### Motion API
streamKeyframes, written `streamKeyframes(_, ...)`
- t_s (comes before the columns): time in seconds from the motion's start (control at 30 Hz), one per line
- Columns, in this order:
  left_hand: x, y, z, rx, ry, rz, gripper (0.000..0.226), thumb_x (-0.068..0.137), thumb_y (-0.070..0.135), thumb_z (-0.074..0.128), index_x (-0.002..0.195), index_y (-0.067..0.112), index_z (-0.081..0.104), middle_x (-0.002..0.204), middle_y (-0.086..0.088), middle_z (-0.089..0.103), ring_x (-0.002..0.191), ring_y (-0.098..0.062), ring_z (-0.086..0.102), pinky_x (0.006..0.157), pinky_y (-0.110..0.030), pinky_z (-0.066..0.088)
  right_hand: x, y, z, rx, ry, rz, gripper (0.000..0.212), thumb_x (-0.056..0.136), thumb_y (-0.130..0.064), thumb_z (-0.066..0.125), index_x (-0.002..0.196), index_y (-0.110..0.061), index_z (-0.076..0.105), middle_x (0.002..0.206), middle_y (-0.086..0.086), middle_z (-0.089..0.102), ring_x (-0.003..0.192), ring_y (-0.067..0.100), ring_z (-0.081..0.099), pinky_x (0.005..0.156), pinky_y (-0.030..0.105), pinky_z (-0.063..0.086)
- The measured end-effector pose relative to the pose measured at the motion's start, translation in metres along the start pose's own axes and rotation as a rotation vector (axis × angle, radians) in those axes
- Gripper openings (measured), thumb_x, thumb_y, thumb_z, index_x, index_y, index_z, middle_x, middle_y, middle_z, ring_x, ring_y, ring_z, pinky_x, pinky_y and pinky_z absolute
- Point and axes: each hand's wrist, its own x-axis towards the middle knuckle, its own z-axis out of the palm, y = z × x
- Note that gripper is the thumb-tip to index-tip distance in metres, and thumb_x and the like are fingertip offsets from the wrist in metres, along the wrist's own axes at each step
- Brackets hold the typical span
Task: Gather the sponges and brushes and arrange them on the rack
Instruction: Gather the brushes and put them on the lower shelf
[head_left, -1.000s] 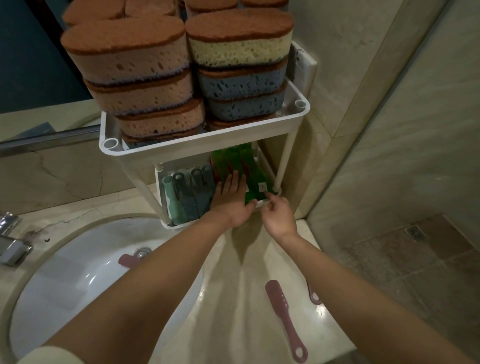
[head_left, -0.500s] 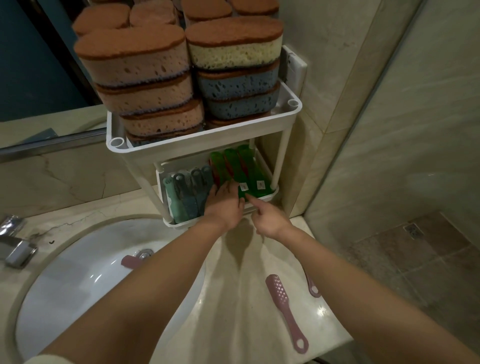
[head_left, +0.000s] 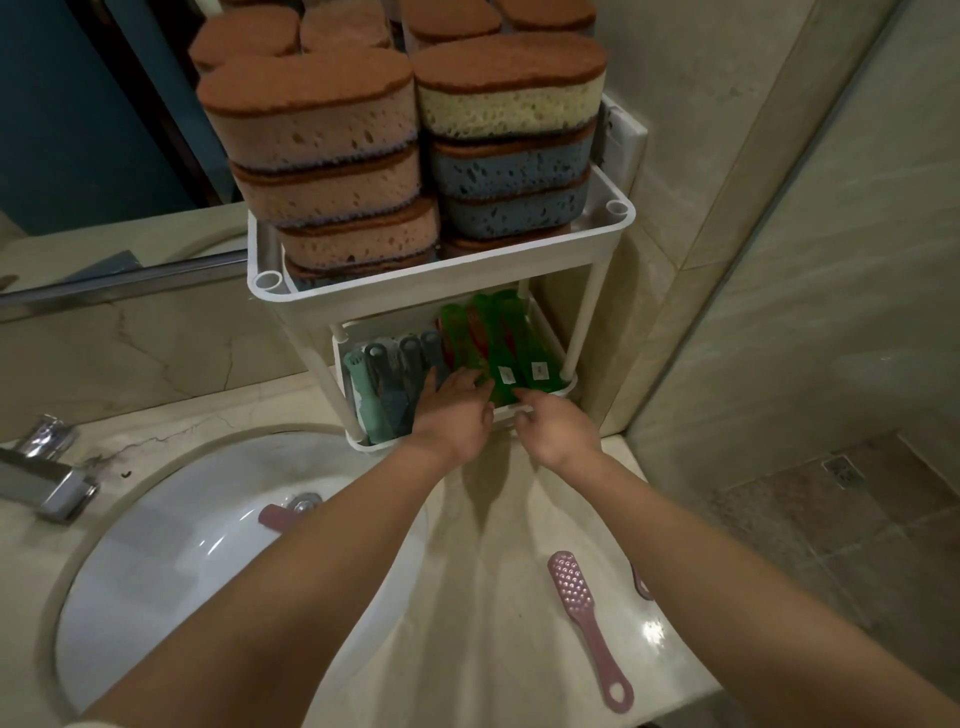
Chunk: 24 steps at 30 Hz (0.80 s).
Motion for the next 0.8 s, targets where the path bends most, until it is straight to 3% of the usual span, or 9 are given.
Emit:
streamKeyframes(0.17, 0.002, -0.004, 0.002, -0.026, -0.008, -0.01, 0.043, 0.101, 0.034, 0.032, 0.142, 0.028, 0.042, 0.147, -0.004, 0.037, 0.141, -0.024, 0.027, 0.119, -0.049, 0.0, 0.008, -0.008, -0.003, -0.023, 0.065, -0.002, 0.043, 0.099, -0.027, 0.039, 0.139, -0.032, 0.05, 0.123, 0.001, 0.064, 0.1, 0.023, 0.064, 0.07, 0.034, 0.056)
streamKeyframes(0.4, 0.007, -0.003, 0.0, -0.05, 0.03, -0.03, 0.046, 0.101, 0.035, 0.032, 0.146, 0.029, 0.032, 0.141, -0.004, 0.04, 0.135, -0.026, 0.031, 0.12, -0.048, 0.007, 0.014, -0.01, -0.002, -0.062, 0.069, -0.048, 0.04, 0.099, -0.021, 0.038, 0.13, -0.034, 0.06, 0.127, 0.004, 0.056, 0.106, 0.025, 0.059, 0.076, 0.036, 0.054)
streamKeyframes(0.6, 0.007, -0.002, 0.002, -0.033, -0.01, -0.024, 0.05, 0.101, 0.041, 0.03, 0.149, 0.029, 0.027, 0.151, -0.005, 0.024, 0.143, -0.028, 0.014, 0.12, -0.048, -0.002, 0.005, -0.005, -0.008, 0.096, 0.138, -0.025, 0.038, 0.097, -0.019, 0.04, 0.127, -0.029, 0.062, 0.129, 0.003, 0.052, 0.112, 0.025, 0.056, 0.082, 0.033, 0.051)
streamKeyframes(0.73, -0.009, 0.01, 0.001, -0.172, 0.151, 0.012, 0.047, 0.098, 0.032, 0.04, 0.145, 0.026, 0.038, 0.148, -0.004, 0.034, 0.14, -0.024, 0.023, 0.121, -0.042, 0.003, -0.018, 0.004, -0.011, 0.252, 0.213, -0.047, 0.034, 0.095, -0.015, 0.045, 0.124, -0.021, 0.062, 0.122, 0.004, 0.055, 0.107, 0.023, 0.058, 0.084, 0.033, 0.049)
streamKeyframes(0.8, -0.023, 0.021, 0.004, -0.255, 0.234, 0.022, 0.046, 0.096, 0.024, 0.046, 0.141, 0.027, 0.043, 0.145, 0.001, 0.041, 0.137, -0.02, 0.031, 0.12, -0.039, 0.016, -0.032, 0.012, -0.008, 0.286, 0.239, -0.041, 0.034, 0.093, -0.013, 0.047, 0.122, -0.019, 0.063, 0.123, 0.003, 0.057, 0.106, 0.021, 0.059, 0.084, 0.033, 0.049)
